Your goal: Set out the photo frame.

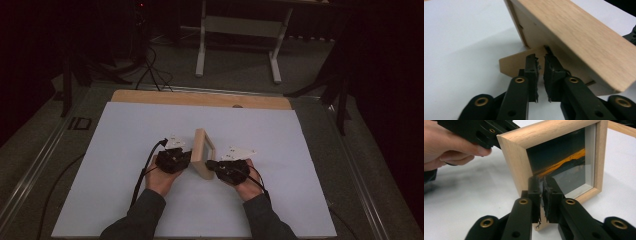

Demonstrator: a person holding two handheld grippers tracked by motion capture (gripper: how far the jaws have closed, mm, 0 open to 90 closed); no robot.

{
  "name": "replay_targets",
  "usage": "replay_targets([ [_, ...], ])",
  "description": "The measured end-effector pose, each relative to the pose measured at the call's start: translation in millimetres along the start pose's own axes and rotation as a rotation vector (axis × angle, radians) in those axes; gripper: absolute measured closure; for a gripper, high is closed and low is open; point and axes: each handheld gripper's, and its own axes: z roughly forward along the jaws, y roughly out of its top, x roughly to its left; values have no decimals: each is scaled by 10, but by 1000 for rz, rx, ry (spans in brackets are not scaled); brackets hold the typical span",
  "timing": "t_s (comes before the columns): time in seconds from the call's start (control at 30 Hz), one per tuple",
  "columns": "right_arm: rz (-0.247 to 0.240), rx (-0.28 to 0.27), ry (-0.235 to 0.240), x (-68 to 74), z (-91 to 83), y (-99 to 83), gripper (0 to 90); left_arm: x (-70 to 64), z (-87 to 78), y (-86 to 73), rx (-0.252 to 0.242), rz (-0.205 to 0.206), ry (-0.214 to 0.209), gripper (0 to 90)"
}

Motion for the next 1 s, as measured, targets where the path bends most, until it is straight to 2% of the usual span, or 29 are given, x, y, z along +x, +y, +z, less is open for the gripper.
replay_targets([
  [0.23,16,-16,-24,-46,-53,8,716,86,-94,-27,-22,-46,15,612],
  [0.33,18,-17,-34,-56,-63,10,633,102,-141,-38,-34,-57,53,538],
  [0.43,12,-11,-47,-61,-60,9,570,111,-190,-47,-47,-64,62,508],
  [0.73,21,-5,-71,-65,-63,13,486,122,-330,-105,-115,-55,107,434],
  [1.0,36,-13,-83,-85,-94,20,450,124,-434,-106,-159,-55,92,399],
])
